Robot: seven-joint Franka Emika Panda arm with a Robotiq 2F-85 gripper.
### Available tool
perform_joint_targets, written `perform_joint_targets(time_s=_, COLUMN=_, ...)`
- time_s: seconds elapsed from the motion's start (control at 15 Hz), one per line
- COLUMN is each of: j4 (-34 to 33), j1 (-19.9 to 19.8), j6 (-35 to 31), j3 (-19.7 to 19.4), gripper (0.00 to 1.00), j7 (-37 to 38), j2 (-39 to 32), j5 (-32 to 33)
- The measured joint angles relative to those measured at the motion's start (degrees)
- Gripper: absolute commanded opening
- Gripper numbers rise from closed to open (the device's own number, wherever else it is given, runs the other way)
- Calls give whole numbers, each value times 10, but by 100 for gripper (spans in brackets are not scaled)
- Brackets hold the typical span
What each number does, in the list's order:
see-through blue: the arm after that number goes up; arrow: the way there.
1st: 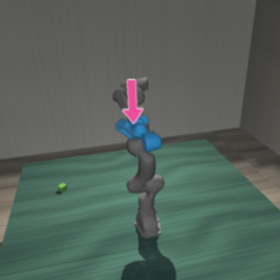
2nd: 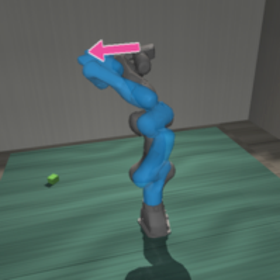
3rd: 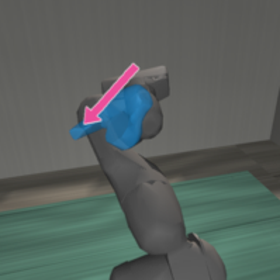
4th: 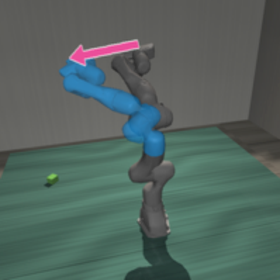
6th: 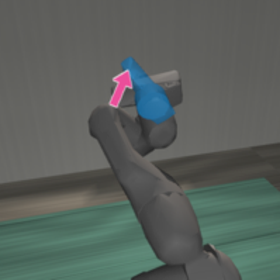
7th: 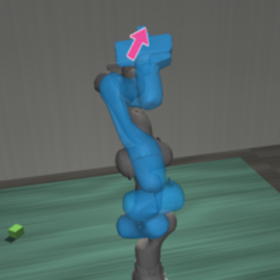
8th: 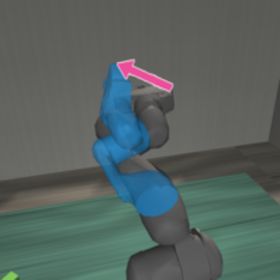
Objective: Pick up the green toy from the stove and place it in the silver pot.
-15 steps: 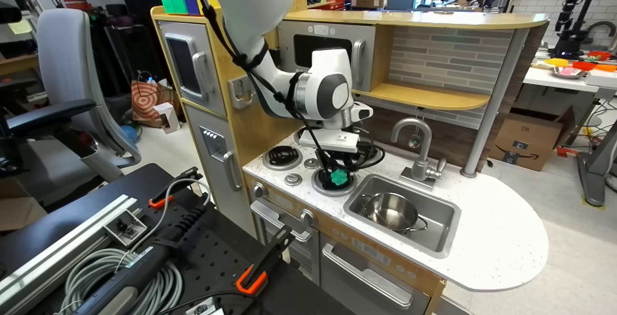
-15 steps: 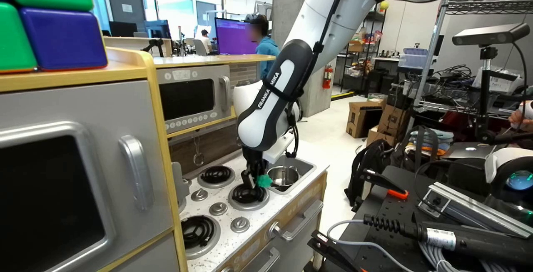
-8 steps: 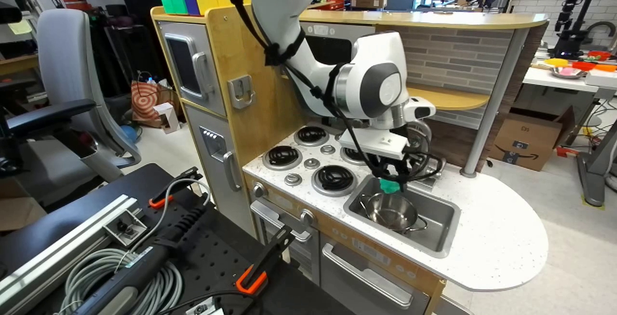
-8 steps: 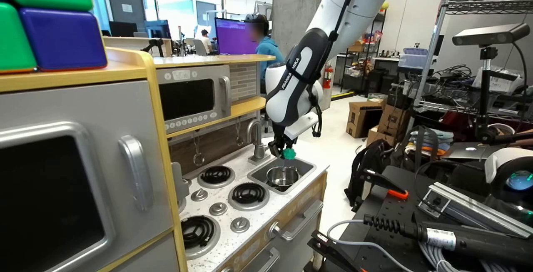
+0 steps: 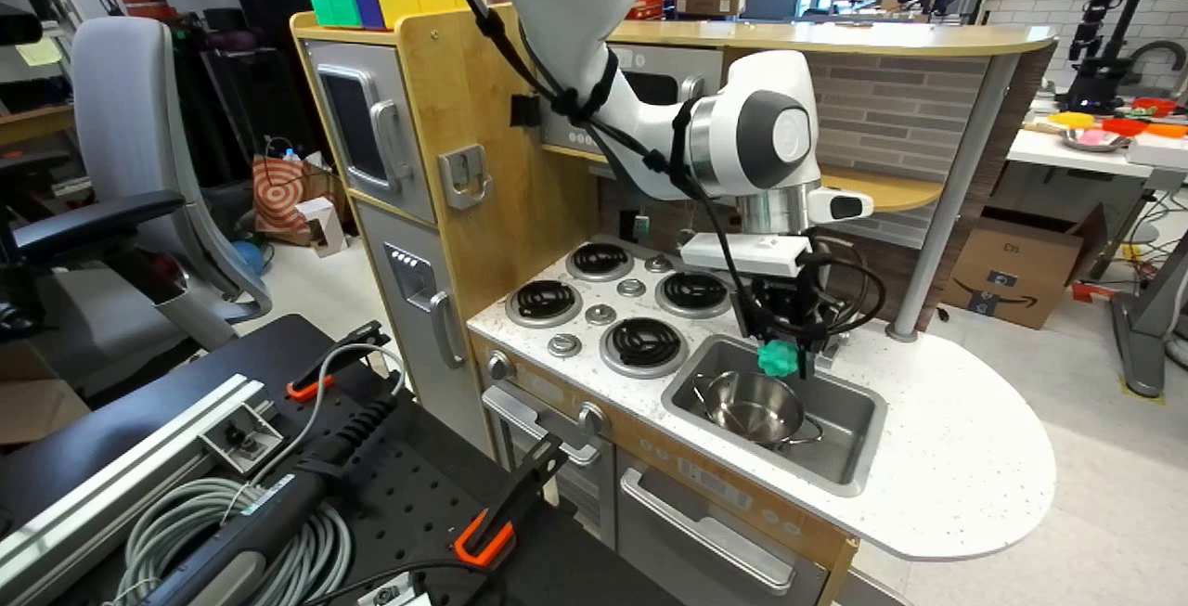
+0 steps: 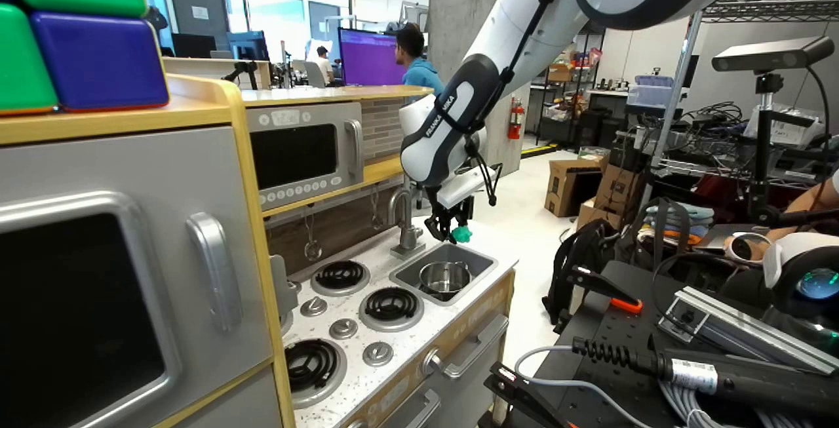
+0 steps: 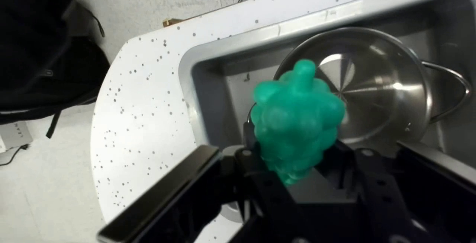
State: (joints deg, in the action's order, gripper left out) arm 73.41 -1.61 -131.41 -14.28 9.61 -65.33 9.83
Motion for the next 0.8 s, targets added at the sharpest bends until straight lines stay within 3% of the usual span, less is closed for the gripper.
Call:
perform_joint_targets(time_s=0.4, j4=-140, j1=9, j6=170, j3=-2, gripper=12, j7=8, j2=-100, j5=5)
perform_joint_targets(time_s=0.8, j4=-270, j1=3, j6=224, j3=-15, gripper=12, j7=8, j2=-181, j5=5)
